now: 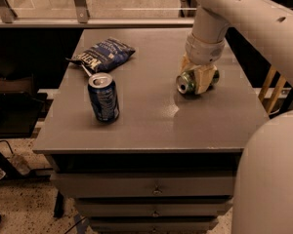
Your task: Knock green can over
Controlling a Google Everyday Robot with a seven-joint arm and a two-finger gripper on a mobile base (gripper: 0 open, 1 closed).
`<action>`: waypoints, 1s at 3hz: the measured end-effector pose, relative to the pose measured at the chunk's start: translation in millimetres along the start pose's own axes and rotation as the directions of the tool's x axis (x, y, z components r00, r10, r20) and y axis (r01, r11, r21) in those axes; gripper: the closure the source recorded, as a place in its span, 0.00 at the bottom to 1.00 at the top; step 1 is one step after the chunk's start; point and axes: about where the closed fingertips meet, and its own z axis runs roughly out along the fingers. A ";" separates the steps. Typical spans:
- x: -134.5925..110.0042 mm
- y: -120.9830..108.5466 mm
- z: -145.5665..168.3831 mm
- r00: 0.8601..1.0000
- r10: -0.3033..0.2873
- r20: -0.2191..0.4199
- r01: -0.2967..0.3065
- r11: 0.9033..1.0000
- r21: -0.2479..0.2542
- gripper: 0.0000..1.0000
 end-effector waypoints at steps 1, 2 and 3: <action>0.3 -3.2 2.1 1.000 0.000 -0.001 0.000 1.000 0.009 0.11; 7.1 -2.0 -6.6 0.999 0.045 0.004 -0.045 0.998 0.050 0.00; 14.7 2.9 -20.2 0.995 0.097 0.003 -0.097 0.992 0.085 0.00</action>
Offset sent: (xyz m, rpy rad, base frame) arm 0.0019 -0.0063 0.0075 0.0361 -0.0283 -0.0502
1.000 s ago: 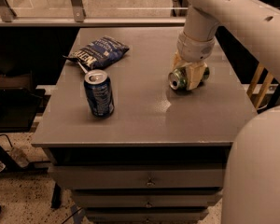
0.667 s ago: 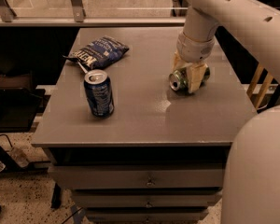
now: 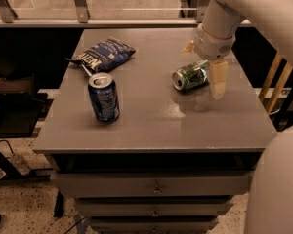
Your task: Knock green can over
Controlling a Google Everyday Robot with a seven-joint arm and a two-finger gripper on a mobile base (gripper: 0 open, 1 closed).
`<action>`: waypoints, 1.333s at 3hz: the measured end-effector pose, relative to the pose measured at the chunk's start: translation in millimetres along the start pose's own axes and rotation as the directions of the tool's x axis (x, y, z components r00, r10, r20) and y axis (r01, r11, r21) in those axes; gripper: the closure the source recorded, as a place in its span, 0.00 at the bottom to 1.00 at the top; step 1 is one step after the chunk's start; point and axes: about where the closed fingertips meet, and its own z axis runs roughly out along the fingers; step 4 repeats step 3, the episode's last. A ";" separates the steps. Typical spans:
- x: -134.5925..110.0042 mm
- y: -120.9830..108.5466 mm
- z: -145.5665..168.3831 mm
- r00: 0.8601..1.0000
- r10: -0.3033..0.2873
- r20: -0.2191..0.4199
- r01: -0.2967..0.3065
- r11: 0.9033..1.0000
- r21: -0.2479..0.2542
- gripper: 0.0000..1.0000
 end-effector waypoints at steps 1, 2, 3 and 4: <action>12.0 9.3 -23.9 0.997 0.070 -0.024 -0.068 0.996 0.062 0.00; 21.3 19.9 -41.5 0.992 0.123 -0.038 -0.119 0.987 0.105 0.00; 21.5 20.4 -43.1 0.991 0.126 -0.038 -0.122 0.987 0.108 0.00; 21.5 20.4 -43.1 0.991 0.126 -0.038 -0.122 0.987 0.108 0.00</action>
Offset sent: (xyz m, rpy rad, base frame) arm -0.0286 -0.0540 0.0603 0.0228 -0.1467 -0.2113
